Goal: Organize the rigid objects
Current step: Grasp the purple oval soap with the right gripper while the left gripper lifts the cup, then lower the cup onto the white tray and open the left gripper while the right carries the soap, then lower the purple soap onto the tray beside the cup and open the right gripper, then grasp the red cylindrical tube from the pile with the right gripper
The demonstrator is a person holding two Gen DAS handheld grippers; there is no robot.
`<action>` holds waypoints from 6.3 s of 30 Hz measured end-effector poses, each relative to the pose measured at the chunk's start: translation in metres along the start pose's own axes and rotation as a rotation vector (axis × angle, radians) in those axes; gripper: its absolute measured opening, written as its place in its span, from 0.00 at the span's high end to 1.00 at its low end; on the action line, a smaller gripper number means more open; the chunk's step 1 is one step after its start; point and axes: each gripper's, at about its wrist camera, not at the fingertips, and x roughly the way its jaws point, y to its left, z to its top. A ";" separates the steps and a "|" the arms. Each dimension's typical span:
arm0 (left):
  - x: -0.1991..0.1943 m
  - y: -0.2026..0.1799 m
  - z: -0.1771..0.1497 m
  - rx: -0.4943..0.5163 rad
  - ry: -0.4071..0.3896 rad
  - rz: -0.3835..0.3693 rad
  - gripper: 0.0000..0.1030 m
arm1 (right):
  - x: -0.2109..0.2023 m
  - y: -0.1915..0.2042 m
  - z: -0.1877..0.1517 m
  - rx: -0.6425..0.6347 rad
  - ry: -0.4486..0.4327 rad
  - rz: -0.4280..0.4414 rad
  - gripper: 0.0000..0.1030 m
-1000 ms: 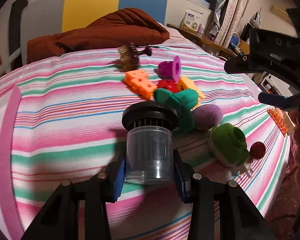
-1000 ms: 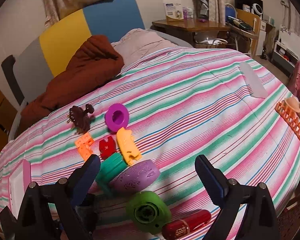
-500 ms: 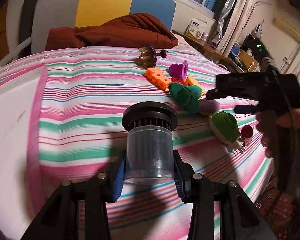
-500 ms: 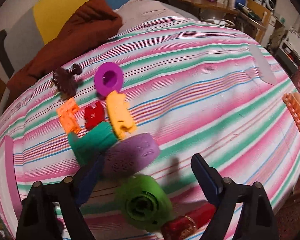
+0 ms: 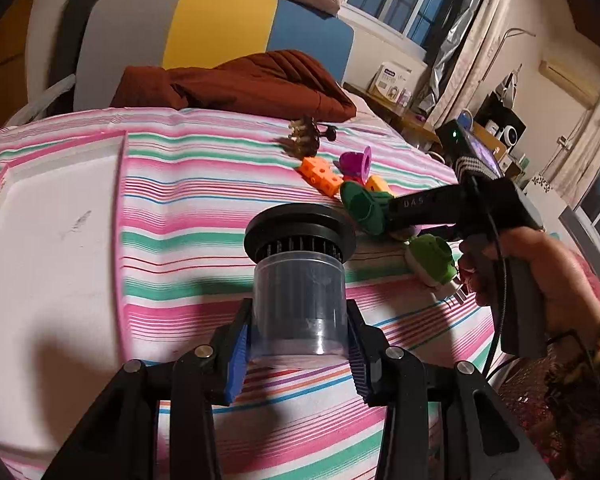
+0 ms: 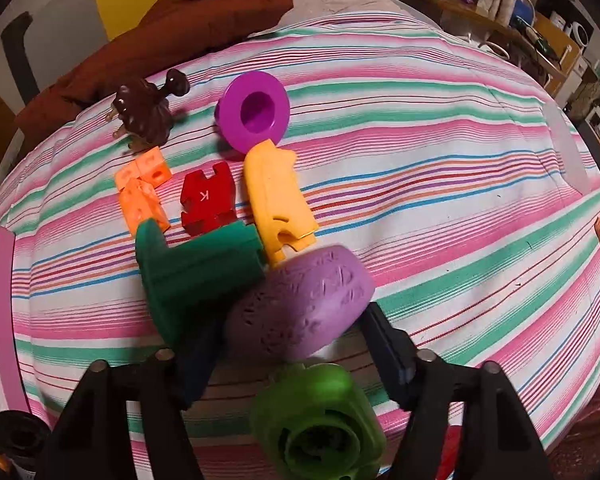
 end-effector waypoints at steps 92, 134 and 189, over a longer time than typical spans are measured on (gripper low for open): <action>-0.026 0.231 0.094 -0.298 -0.071 0.377 0.56 | -0.080 0.226 -0.039 -0.481 -0.220 0.488 0.59; -0.106 0.216 -0.016 -0.455 -0.165 0.404 0.15 | -0.002 0.375 -0.013 -0.567 -0.078 0.416 0.59; -0.071 0.019 -0.031 0.017 -0.084 0.179 0.05 | -0.045 -0.078 -0.046 0.318 0.092 0.291 0.54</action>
